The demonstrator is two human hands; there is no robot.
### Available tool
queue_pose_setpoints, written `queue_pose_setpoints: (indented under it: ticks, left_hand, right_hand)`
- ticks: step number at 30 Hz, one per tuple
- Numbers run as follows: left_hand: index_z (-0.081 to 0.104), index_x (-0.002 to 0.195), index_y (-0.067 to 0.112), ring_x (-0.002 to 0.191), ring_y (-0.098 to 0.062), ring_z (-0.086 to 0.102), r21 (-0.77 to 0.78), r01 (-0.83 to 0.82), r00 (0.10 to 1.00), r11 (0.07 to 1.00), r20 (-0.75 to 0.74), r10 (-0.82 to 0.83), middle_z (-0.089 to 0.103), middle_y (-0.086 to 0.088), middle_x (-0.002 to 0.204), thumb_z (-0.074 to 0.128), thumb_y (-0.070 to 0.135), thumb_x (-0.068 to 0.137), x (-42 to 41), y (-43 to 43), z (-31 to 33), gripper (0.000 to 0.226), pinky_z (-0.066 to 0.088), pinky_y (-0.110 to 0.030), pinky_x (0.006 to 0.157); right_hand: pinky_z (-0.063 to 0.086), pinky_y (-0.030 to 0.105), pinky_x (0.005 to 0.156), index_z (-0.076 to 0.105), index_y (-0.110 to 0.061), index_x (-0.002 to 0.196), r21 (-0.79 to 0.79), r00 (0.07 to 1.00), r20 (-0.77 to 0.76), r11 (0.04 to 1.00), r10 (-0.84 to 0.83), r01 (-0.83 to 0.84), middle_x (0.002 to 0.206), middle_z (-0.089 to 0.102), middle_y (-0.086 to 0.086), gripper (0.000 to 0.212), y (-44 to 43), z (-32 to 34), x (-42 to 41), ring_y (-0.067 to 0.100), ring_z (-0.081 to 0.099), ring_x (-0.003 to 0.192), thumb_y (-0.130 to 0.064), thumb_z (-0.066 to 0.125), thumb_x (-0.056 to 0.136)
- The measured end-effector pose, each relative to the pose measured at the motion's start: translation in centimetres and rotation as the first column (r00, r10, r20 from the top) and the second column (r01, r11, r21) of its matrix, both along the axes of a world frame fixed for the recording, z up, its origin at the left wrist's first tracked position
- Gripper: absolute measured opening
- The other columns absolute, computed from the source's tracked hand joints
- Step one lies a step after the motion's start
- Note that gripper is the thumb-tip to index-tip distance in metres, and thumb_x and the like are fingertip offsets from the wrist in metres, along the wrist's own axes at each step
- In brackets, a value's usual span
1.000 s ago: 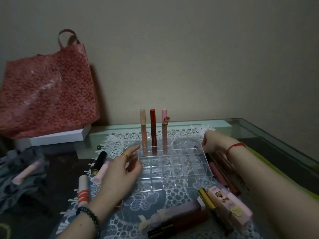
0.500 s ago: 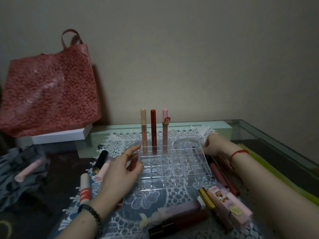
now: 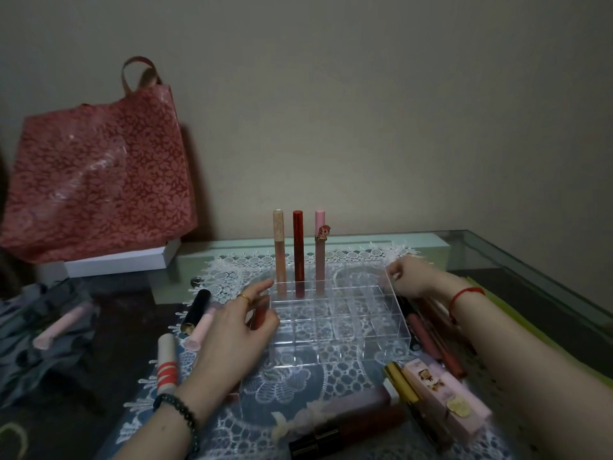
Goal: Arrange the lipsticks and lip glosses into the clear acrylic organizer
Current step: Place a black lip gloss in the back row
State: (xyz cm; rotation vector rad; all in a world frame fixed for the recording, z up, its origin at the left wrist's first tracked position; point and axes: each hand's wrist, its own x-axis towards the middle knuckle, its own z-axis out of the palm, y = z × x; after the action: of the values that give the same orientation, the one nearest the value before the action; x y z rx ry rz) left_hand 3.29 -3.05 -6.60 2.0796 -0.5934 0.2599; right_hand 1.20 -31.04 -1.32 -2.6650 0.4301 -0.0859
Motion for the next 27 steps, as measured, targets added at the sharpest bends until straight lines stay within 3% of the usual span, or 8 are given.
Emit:
queue_pose_setpoints:
  ticks: [2,6,10,12,17,20,23,27]
  left_hand:
    - [0.046,0.123,0.042,0.062,-0.017,0.065,0.002,-0.004,1.000,1.000,-0.003,0.004,0.063,0.007,0.111,0.054,0.032,0.079,0.0,0.0,0.0,0.047,0.050,-0.021,0.051]
    - [0.044,0.123,0.045,0.067,-0.015,0.066,0.015,-0.006,1.000,1.000,-0.018,0.007,0.063,0.008,0.110,0.054,0.031,0.080,0.0,0.0,-0.1,0.046,0.051,-0.019,0.052]
    - [0.044,0.122,0.047,0.072,-0.015,0.067,0.008,-0.004,1.000,1.000,-0.023,0.004,0.063,0.007,0.110,0.054,0.030,0.081,0.0,0.0,-0.1,0.046,0.052,-0.017,0.054]
    - [0.044,0.121,0.048,0.074,-0.016,0.067,0.005,-0.002,1.000,1.000,-0.015,0.002,0.063,0.007,0.109,0.054,0.030,0.080,0.0,0.0,-0.1,0.045,0.052,-0.018,0.055]
    - [0.046,0.124,0.040,0.068,-0.001,0.064,0.004,-0.003,1.000,1.000,0.015,0.003,0.063,0.008,0.114,0.054,0.031,0.080,0.2,0.0,-0.1,0.046,0.050,-0.012,0.053]
    - [0.047,0.124,0.041,0.073,0.000,0.064,0.003,-0.004,1.000,1.000,0.017,0.004,0.063,0.007,0.113,0.055,0.028,0.081,0.2,0.0,-0.2,0.045,0.045,-0.004,0.054]
    - [0.047,0.123,0.041,0.074,-0.003,0.065,0.003,-0.004,1.000,1.000,0.020,0.004,0.064,0.007,0.111,0.056,0.027,0.081,0.2,-0.1,-0.2,0.045,0.046,-0.004,0.054]
    - [0.046,0.124,0.041,0.077,-0.008,0.066,0.019,-0.003,0.999,1.000,0.034,0.002,0.065,0.011,0.103,0.054,0.032,0.082,0.2,-0.2,-0.2,0.044,0.049,-0.011,0.057]
  right_hand:
    - [0.031,0.025,0.050,0.041,-0.015,0.051,-0.007,0.999,-0.009,0.999,0.035,-0.035,0.053,0.036,0.001,0.036,0.0,-0.3,0.1,0.016,0.036,0.059,-0.014,0.051,0.086]
    - [0.037,0.021,0.053,0.061,-0.011,0.058,-0.011,1.000,0.016,1.000,0.024,-0.024,0.055,0.049,-0.004,0.020,-0.2,-0.9,0.1,0.012,0.046,0.057,-0.012,0.061,0.078]
    - [0.036,0.021,0.054,0.051,-0.020,0.052,0.097,0.995,0.095,0.995,-0.029,0.020,0.056,0.051,-0.005,0.028,-0.6,-1.3,0.2,0.008,0.046,0.054,-0.012,0.065,0.075]
    - [0.039,0.022,0.060,0.054,-0.018,0.062,0.180,0.986,0.150,0.983,-0.072,0.045,0.065,0.056,-0.002,0.020,-0.7,-1.1,0.0,0.012,0.050,0.060,-0.012,0.071,0.071]
    - [0.041,0.024,0.045,0.054,-0.008,0.092,0.562,0.943,0.238,0.825,-0.232,0.061,0.059,0.053,0.010,0.029,-0.5,0.3,-1.5,0.019,0.048,0.045,0.003,0.069,0.070]
    - [0.044,0.023,0.051,0.058,-0.008,0.095,0.601,0.936,0.282,0.799,-0.212,0.000,0.062,0.058,0.006,0.027,-0.3,2.0,-2.6,0.008,0.055,0.043,0.004,0.067,0.072]
    - [0.047,0.020,0.052,0.061,-0.008,0.095,0.611,0.908,0.353,0.791,-0.226,-0.040,0.067,0.058,0.004,0.024,-0.1,3.6,-3.6,0.010,0.056,0.053,0.004,0.066,0.075]
    - [0.050,0.012,0.052,0.060,-0.021,0.080,0.575,0.783,0.570,0.802,-0.249,-0.163,0.072,0.057,-0.002,0.024,0.7,5.9,-4.5,0.010,0.055,0.062,0.002,0.066,0.076]
